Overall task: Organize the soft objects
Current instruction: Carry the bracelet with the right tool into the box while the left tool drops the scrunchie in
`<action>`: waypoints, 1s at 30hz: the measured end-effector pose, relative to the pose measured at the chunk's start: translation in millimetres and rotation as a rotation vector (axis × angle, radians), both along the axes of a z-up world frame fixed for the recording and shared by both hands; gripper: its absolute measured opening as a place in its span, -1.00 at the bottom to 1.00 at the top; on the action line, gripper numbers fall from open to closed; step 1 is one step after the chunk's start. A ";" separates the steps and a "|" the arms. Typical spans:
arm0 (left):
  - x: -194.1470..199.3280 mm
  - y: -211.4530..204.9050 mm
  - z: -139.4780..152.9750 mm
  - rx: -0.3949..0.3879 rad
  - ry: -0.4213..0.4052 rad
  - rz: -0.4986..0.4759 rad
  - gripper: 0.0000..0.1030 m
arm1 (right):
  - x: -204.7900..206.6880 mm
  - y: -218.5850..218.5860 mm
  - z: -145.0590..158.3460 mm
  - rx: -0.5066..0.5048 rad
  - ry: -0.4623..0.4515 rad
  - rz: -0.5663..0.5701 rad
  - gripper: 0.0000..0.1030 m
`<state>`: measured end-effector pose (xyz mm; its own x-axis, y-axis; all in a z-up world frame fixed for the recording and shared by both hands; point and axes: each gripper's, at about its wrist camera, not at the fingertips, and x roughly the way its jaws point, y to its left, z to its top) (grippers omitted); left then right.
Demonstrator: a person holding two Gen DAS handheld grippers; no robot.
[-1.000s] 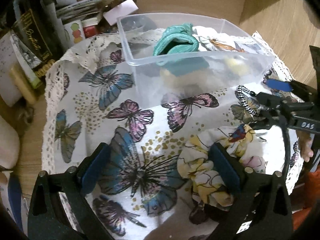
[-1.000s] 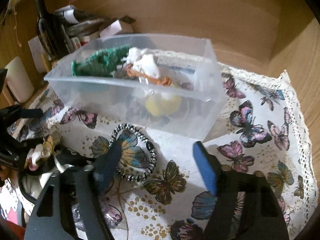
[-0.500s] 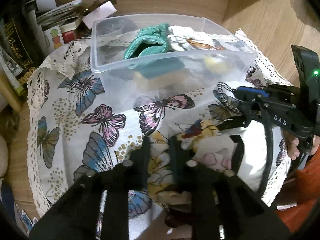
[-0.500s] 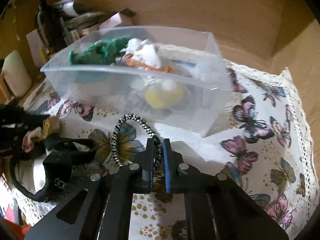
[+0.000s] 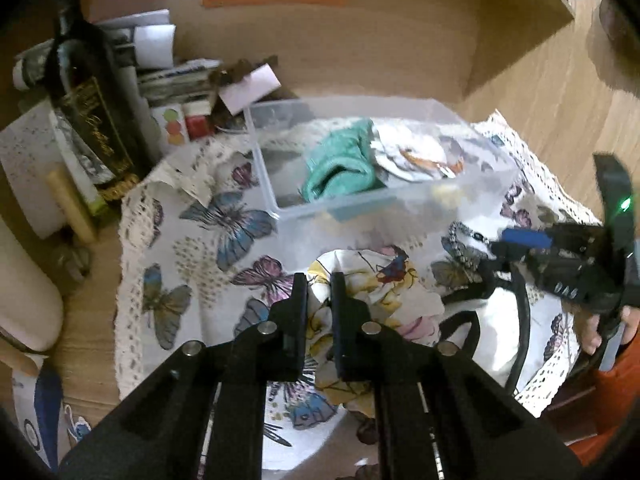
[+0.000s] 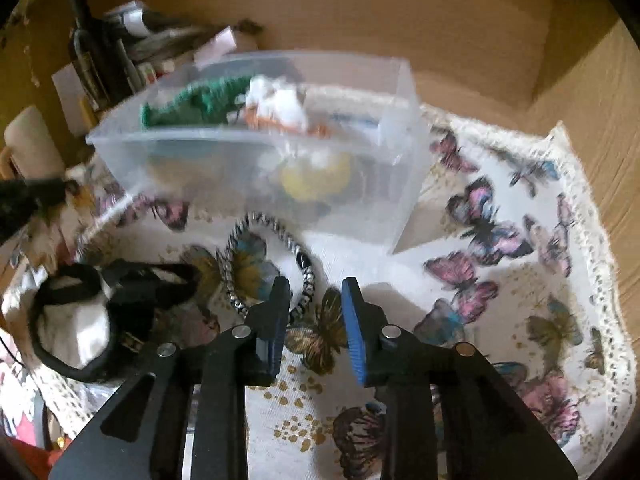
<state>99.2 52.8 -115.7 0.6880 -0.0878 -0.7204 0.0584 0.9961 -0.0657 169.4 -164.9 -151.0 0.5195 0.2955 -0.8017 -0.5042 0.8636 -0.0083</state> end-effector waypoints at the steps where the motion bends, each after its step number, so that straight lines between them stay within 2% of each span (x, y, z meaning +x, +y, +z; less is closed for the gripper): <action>1: -1.1 2.6 1.6 -0.001 -0.006 0.003 -0.81 | 0.1 0.2 -4.1 -0.001 0.002 0.005 -0.53; 2: -1.7 4.6 3.7 -0.003 -0.013 0.009 -0.81 | -1.7 3.3 -4.8 -0.009 -0.010 0.010 -0.53; 4: -0.5 7.4 5.7 -0.006 -0.022 0.025 -0.81 | -3.8 5.5 -4.2 -0.013 -0.014 0.024 -0.86; 8: -0.2 13.2 12.8 -0.013 -0.048 0.040 -0.81 | -8.6 7.6 -4.6 -0.039 -0.050 0.019 -0.89; 11: -2.3 10.8 20.8 -0.012 -0.076 0.044 -0.81 | -10.2 5.4 2.7 -0.021 -0.076 0.007 -0.89; 21: -0.5 12.7 62.4 -0.028 -0.205 0.063 -0.81 | -26.1 0.2 63.2 0.046 -0.256 0.004 -0.89; 30: 18.9 13.9 85.2 -0.002 -0.274 0.121 -0.81 | -4.3 13.8 100.9 0.101 -0.367 -0.014 -0.89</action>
